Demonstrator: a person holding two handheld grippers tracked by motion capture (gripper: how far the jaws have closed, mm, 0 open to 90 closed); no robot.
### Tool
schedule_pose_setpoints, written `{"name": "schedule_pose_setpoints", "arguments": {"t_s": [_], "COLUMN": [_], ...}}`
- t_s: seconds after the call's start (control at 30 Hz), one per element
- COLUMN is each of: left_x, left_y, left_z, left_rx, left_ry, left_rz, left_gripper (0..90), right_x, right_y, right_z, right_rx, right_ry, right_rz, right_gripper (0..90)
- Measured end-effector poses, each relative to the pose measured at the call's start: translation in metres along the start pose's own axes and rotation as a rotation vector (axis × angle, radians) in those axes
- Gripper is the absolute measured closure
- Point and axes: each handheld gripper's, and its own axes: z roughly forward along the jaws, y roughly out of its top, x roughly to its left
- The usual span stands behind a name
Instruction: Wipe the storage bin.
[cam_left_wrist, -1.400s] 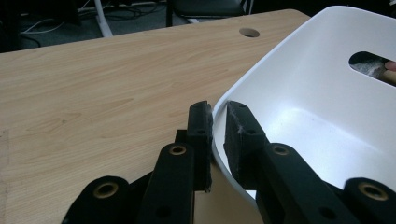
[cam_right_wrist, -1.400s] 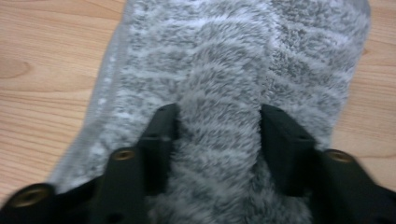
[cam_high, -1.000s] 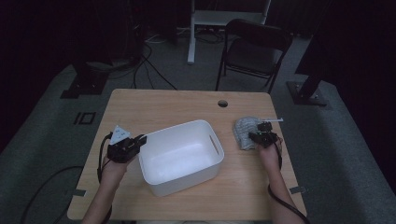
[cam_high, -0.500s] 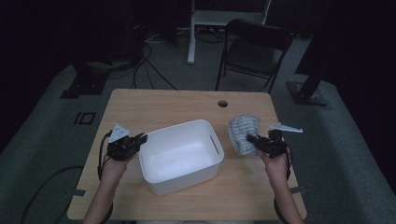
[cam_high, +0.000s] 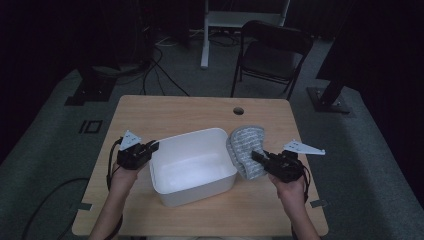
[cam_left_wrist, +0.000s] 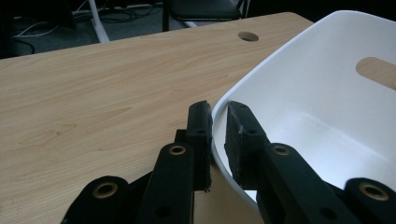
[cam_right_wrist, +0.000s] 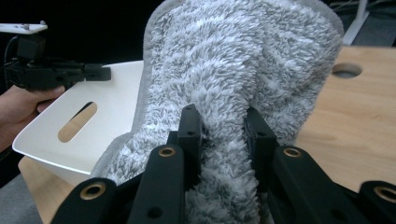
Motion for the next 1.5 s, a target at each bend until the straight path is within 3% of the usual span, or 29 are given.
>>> {"name": "schedule_pose_setpoints", "arguments": {"t_s": [0.23,0.4,0.53,0.63,0.7,0.83,1.03,1.1,1.2,1.37,1.5], "left_x": [-0.002,-0.004,-0.004,-0.004,-0.004,-0.005,-0.006,-0.005,-0.004,-0.004,-0.004], "left_y": [-0.002,-0.002,-0.002,-0.002,-0.002,-0.002,-0.002,-0.002,-0.002,-0.002,-0.002], "left_z": [0.0,0.001,0.001,0.001,0.001,0.001,0.001,0.001,0.001,0.002,0.002], "left_rx": [-0.011,-0.014,-0.015,-0.015,-0.014,-0.014,-0.012,-0.014,-0.014,-0.016,-0.016], "left_ry": [0.014,0.028,0.03,0.029,0.032,0.036,0.04,0.031,0.022,0.011,0.009], "left_rz": [-0.007,-0.015,-0.017,-0.02,-0.021,-0.023,-0.022,-0.027,-0.024,-0.02,-0.015], "left_gripper": [79.4,79.3,79.2,79.2,79.2,79.2,79.1,79.1,79.1,79.0,79.0], "right_x": [-0.001,0.003,0.002,-0.004,-0.003,-0.004,-0.008,-0.01,-0.017,-0.02,-0.019], "right_y": [-0.016,-0.022,-0.026,-0.032,-0.031,-0.032,-0.037,-0.041,-0.043,-0.023,-0.01], "right_z": [0.027,0.032,0.034,0.039,0.039,0.041,0.05,0.056,0.059,0.047,0.051], "right_rx": [0.057,0.046,0.054,0.06,0.069,0.075,0.12,0.17,0.182,0.09,0.066], "right_ry": [0.049,0.019,-0.014,0.008,0.002,0.003,-0.004,-0.02,0.002,0.047,0.063], "right_rz": [0.047,0.012,0.018,0.071,0.047,0.05,0.064,0.056,0.1,0.114,0.106], "right_gripper": [73.1,73.4,74.5,75.1,75.1,75.2,75.7,75.7,75.6,75.4,75.4]}}
